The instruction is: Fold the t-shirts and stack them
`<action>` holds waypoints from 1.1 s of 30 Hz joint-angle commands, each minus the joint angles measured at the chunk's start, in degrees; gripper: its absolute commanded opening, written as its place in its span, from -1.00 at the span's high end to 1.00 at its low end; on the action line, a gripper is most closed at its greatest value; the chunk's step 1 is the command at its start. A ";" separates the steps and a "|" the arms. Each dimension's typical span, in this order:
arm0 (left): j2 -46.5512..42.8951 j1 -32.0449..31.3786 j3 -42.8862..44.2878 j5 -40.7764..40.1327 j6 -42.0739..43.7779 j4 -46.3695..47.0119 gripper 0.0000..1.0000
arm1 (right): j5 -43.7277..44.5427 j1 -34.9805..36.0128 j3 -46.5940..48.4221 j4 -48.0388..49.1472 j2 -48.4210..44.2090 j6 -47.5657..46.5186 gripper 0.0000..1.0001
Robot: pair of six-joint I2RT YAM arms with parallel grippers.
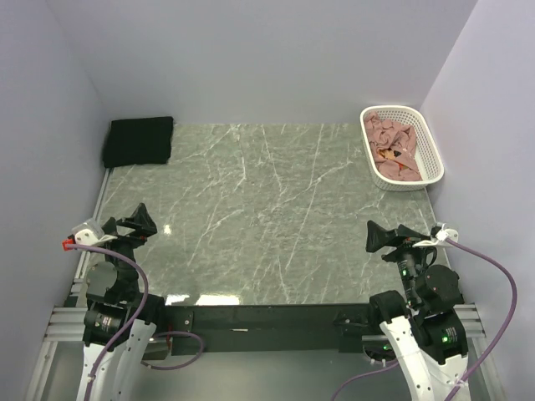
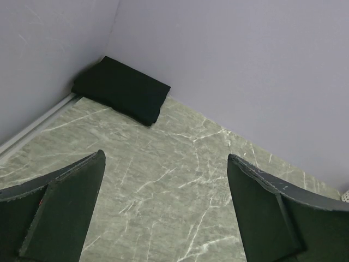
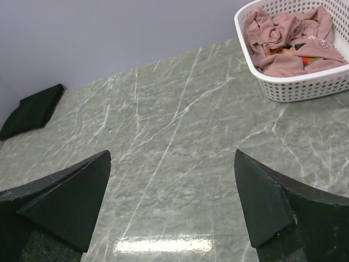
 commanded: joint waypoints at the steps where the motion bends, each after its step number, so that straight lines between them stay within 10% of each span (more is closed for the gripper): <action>1: 0.82 0.39 0.17 0.61 0.59 1.88 -0.99 | 1.18 -0.38 0.24 1.90 -3.15 -0.37 -1.00; 15: -0.05 -0.31 0.08 -0.09 0.15 1.36 -0.99 | -2.75 -0.38 5.86 4.88 11.07 1.21 -1.00; 33: -4.89 -2.42 0.43 -1.41 -1.08 -0.66 -0.99 | 13.40 -9.23 43.73 1.46 83.55 8.42 -0.98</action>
